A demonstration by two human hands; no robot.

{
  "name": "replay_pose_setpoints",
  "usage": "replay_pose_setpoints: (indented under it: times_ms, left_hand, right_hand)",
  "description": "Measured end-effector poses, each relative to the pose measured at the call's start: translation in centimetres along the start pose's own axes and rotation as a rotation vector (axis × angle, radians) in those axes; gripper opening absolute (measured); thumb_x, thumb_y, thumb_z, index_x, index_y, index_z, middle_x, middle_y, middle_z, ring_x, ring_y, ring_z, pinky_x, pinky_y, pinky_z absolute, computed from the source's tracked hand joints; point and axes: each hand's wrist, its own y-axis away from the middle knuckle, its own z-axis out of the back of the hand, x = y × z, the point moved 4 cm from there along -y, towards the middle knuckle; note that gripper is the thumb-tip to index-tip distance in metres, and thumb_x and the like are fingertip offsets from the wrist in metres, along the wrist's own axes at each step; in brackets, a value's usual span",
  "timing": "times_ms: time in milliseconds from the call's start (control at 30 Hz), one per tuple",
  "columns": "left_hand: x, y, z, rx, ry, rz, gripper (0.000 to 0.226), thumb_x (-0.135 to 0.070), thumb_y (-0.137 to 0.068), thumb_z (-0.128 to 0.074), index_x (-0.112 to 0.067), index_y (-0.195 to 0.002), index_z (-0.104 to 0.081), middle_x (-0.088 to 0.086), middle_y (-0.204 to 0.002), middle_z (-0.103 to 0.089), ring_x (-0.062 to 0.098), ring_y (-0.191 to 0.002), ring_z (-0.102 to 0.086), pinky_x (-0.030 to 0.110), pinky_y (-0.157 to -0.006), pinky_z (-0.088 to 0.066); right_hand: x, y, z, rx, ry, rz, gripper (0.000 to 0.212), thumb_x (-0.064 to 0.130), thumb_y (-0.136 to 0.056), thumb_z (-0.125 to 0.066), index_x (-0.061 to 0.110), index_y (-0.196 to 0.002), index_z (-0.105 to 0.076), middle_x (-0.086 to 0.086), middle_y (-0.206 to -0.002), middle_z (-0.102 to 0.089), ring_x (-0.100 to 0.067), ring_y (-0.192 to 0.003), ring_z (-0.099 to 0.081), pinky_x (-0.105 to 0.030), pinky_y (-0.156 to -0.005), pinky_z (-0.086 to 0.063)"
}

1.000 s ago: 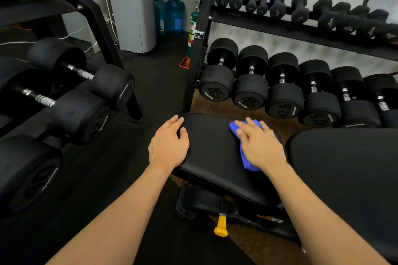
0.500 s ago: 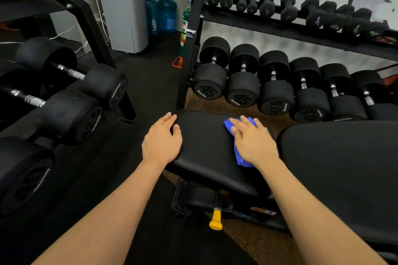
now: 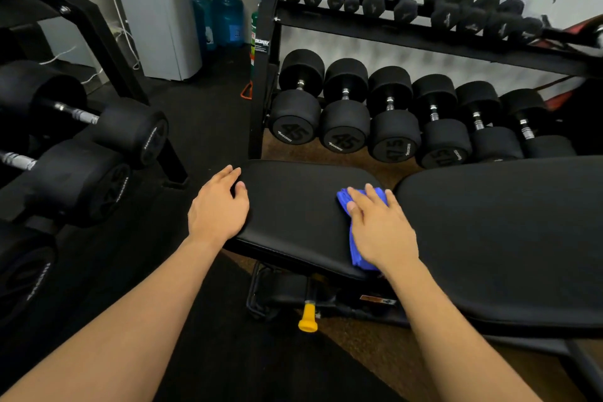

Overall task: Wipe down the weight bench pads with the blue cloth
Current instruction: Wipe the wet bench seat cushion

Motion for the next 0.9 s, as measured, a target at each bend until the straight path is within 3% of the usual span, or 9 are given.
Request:
replay_pose_setpoints:
  times_ms: [100,200,333,400,467,567,667,767,900]
  left_hand:
    - [-0.2,0.1,0.1,0.002,0.016,0.0,0.045,-0.038,-0.105,-0.043,-0.03,-0.148,-0.05,-0.013,-0.159,-0.039,0.02,-0.145,-0.04,0.046,-0.115,-0.035]
    - [-0.2,0.1,0.2,-0.012,0.019,0.014,0.044,-0.039,-0.104,-0.044,-0.031,-0.147,-0.052,-0.014,-0.158,-0.04,0.02,-0.144,-0.041,0.047,-0.115,-0.036]
    - [-0.2,0.1,0.1,-0.03,0.025,0.021,0.043,-0.039,-0.104,-0.045,-0.033,-0.146,-0.054,-0.015,-0.157,-0.042,0.02,-0.142,-0.043,0.046,-0.113,-0.037]
    - [-0.1,0.1,0.0,-0.037,0.025,0.024,0.043,-0.039,-0.103,-0.045,-0.033,-0.145,-0.054,-0.016,-0.157,-0.042,0.02,-0.142,-0.043,0.046,-0.113,-0.038]
    - [0.0,0.3,0.1,-0.034,0.02,0.022,0.043,-0.038,-0.104,-0.044,-0.033,-0.146,-0.053,-0.016,-0.157,-0.041,0.019,-0.143,-0.042,0.046,-0.113,-0.036]
    - [-0.2,0.2,0.2,-0.024,0.021,0.02,0.043,-0.038,-0.105,-0.043,-0.033,-0.147,-0.052,-0.017,-0.158,-0.04,0.018,-0.144,-0.041,0.045,-0.115,-0.034]
    - [-0.2,0.2,0.2,-0.034,0.025,0.02,0.043,-0.037,-0.105,-0.044,-0.032,-0.146,-0.053,-0.017,-0.157,-0.041,0.017,-0.143,-0.042,0.044,-0.114,-0.034]
    - [-0.2,0.0,0.3,-0.045,0.026,0.028,0.043,-0.037,-0.104,-0.045,-0.033,-0.145,-0.054,-0.017,-0.156,-0.043,0.016,-0.141,-0.043,0.041,-0.112,-0.036]
    - [-0.2,0.0,0.2,-0.044,0.03,0.012,0.042,-0.038,-0.104,-0.046,-0.033,-0.145,-0.054,-0.016,-0.156,-0.044,0.015,-0.141,-0.044,0.04,-0.111,-0.037]
  right_hand:
    - [-0.8,-5.2,0.5,0.07,-0.023,-0.08,0.051,0.032,-0.108,-0.019,0.021,-0.157,-0.03,-0.01,-0.164,-0.025,-0.036,-0.15,-0.018,-0.048,-0.121,-0.019]
    - [-1.9,-7.1,-0.6,0.061,0.039,-0.119,0.072,0.046,-0.093,0.001,0.024,-0.154,-0.029,-0.01,-0.163,-0.025,-0.04,-0.147,-0.023,-0.053,-0.117,-0.027]
    - [0.4,0.8,-2.2,-0.019,0.169,-0.054,0.064,0.041,-0.098,-0.008,0.024,-0.151,-0.04,-0.011,-0.157,-0.038,-0.043,-0.142,-0.032,-0.049,-0.115,-0.031]
    - [3.1,5.1,-2.3,-0.043,0.154,0.042,0.057,0.039,-0.101,-0.017,0.023,-0.148,-0.045,-0.012,-0.153,-0.044,-0.045,-0.14,-0.036,-0.051,-0.112,-0.036]
    - [4.0,6.1,-2.3,0.011,0.191,0.163,0.058,0.04,-0.102,-0.013,0.026,-0.149,-0.043,-0.009,-0.154,-0.043,-0.043,-0.144,-0.032,-0.053,-0.113,-0.035]
    - [0.6,1.0,-1.1,0.001,0.149,0.115,0.054,0.038,-0.103,-0.018,0.027,-0.151,-0.039,-0.009,-0.156,-0.04,-0.04,-0.14,-0.034,-0.055,-0.11,-0.036]
    - [-2.3,-6.2,0.0,0.039,0.042,-0.01,0.049,0.025,-0.106,-0.025,0.017,-0.153,-0.035,-0.012,-0.158,-0.035,-0.036,-0.144,-0.029,-0.049,-0.117,-0.024]
    - [-1.0,-10.7,0.1,0.047,0.008,-0.056,0.046,0.026,-0.105,-0.031,0.023,-0.15,-0.04,-0.007,-0.149,-0.046,-0.04,-0.134,-0.038,-0.049,-0.108,-0.033]
    - [5.2,-9.2,-2.3,0.037,0.164,0.208,0.054,0.033,-0.098,-0.023,0.028,-0.148,-0.042,-0.003,-0.142,-0.052,-0.035,-0.127,-0.047,-0.047,-0.107,-0.038]
